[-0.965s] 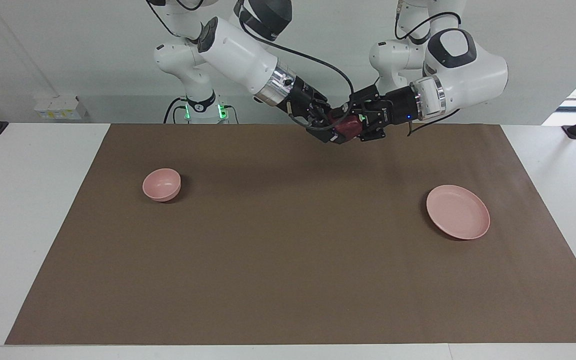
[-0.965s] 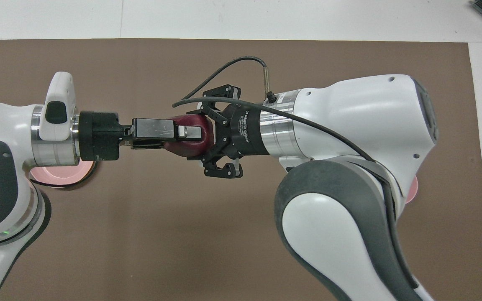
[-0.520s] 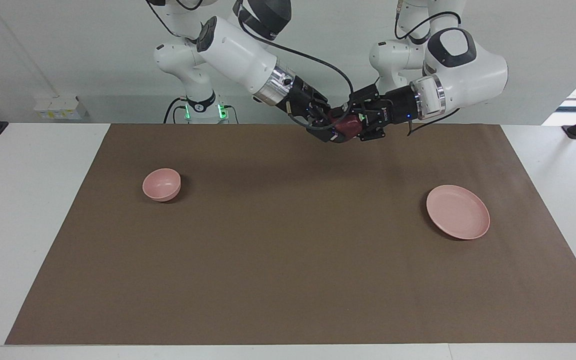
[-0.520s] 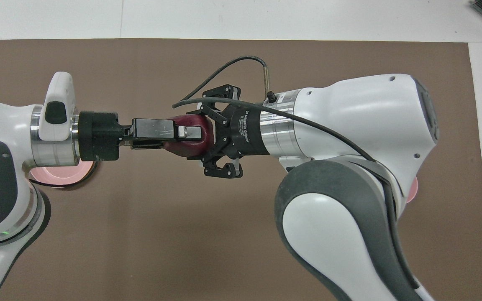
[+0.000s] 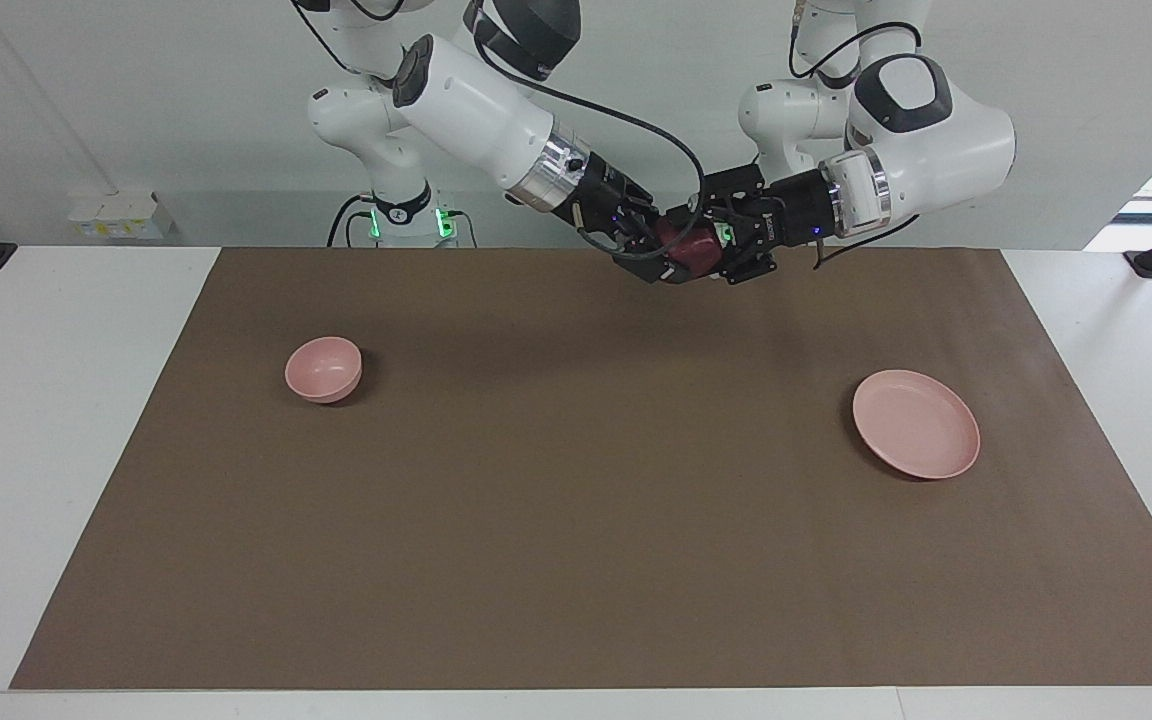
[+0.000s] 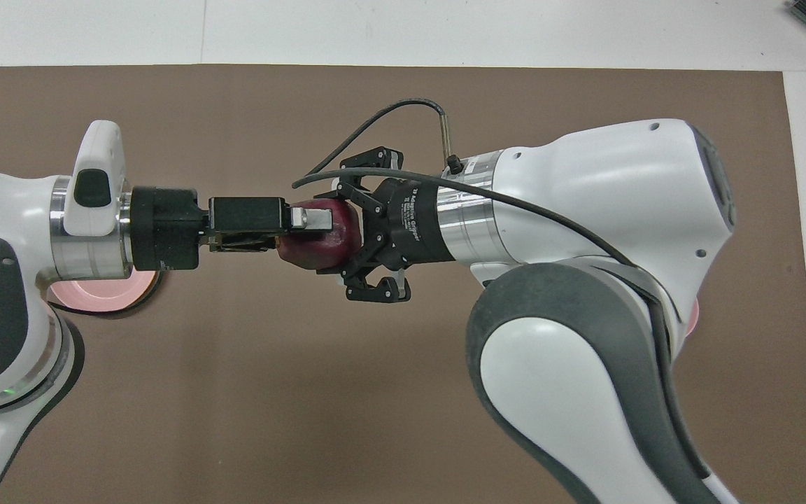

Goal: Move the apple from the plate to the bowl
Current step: 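Close the right gripper around the apple held by the left gripper, then open the left gripper and pull the apple away with the right gripper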

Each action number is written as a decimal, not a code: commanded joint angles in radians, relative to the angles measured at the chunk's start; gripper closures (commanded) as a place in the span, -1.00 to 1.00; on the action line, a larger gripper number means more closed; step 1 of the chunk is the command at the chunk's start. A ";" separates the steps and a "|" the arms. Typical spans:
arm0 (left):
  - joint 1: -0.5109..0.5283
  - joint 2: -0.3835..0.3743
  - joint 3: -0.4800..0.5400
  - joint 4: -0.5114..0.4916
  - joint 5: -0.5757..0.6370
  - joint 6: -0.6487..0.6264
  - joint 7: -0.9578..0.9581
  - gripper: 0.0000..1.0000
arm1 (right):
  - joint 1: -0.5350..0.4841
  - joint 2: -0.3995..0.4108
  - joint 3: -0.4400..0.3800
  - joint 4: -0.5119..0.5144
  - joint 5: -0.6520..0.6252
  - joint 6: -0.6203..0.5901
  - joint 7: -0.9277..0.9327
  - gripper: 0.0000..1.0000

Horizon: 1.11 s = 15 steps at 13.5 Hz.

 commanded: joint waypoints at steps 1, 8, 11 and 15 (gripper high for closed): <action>-0.007 -0.022 0.012 -0.012 0.009 0.012 -0.030 -1.00 | -0.031 -0.012 -0.002 0.005 -0.003 -0.050 -0.036 1.00; -0.002 -0.050 0.015 0.062 0.458 0.010 -0.329 -1.00 | -0.059 -0.049 -0.012 0.007 -0.261 -0.084 -0.358 1.00; -0.004 -0.051 0.018 0.085 0.659 -0.026 -0.425 -1.00 | -0.100 -0.063 -0.010 0.007 -0.331 -0.119 -0.569 1.00; 0.010 -0.050 0.022 0.120 0.888 -0.121 -0.428 -1.00 | -0.171 -0.070 -0.010 0.007 -0.414 -0.217 -0.849 1.00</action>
